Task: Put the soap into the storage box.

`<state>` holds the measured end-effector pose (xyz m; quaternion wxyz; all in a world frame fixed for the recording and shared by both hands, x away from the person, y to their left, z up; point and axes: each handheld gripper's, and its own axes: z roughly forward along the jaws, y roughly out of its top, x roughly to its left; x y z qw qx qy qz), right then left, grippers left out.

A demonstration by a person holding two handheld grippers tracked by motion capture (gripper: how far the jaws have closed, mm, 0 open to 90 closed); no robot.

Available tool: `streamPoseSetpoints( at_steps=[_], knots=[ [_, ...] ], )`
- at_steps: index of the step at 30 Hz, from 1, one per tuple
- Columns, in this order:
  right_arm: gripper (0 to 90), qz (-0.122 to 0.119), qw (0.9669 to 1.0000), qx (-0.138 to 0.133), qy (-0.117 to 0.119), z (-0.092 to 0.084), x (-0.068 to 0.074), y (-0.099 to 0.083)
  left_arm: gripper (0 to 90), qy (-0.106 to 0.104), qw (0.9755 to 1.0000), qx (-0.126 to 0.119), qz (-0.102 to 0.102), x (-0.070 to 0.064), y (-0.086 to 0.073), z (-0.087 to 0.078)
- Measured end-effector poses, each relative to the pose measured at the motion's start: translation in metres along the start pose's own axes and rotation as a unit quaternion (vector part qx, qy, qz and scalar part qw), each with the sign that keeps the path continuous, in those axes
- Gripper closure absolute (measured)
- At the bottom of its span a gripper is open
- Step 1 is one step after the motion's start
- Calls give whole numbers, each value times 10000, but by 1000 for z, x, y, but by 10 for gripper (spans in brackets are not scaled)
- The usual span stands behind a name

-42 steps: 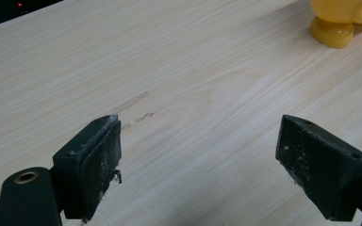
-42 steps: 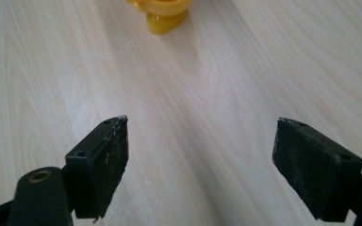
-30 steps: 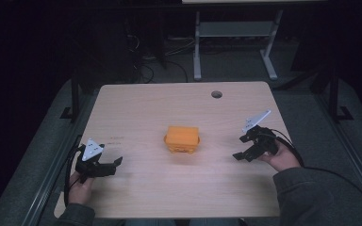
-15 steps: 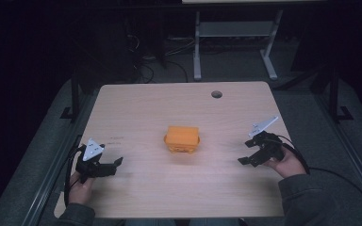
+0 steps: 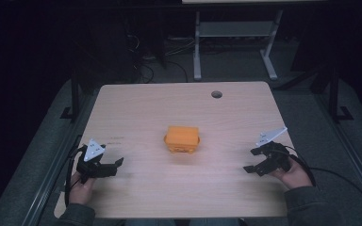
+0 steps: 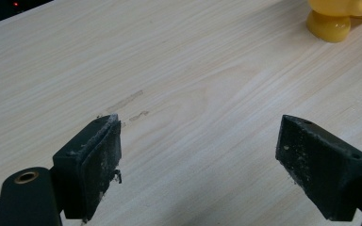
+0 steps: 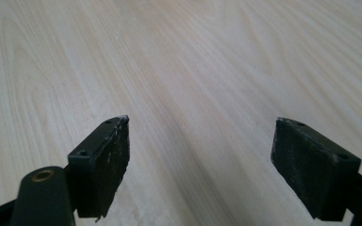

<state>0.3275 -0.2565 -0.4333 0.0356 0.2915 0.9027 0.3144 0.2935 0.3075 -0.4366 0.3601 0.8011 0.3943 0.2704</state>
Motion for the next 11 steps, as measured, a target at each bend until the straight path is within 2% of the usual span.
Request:
streamPoseSetpoints(
  at_steps=[11],
  knots=[
    [188, 35, 9999, -118, -111, -2, 10, -14, 141, -1, 10000, -51, -37, -1, 0, 1]
  ],
)
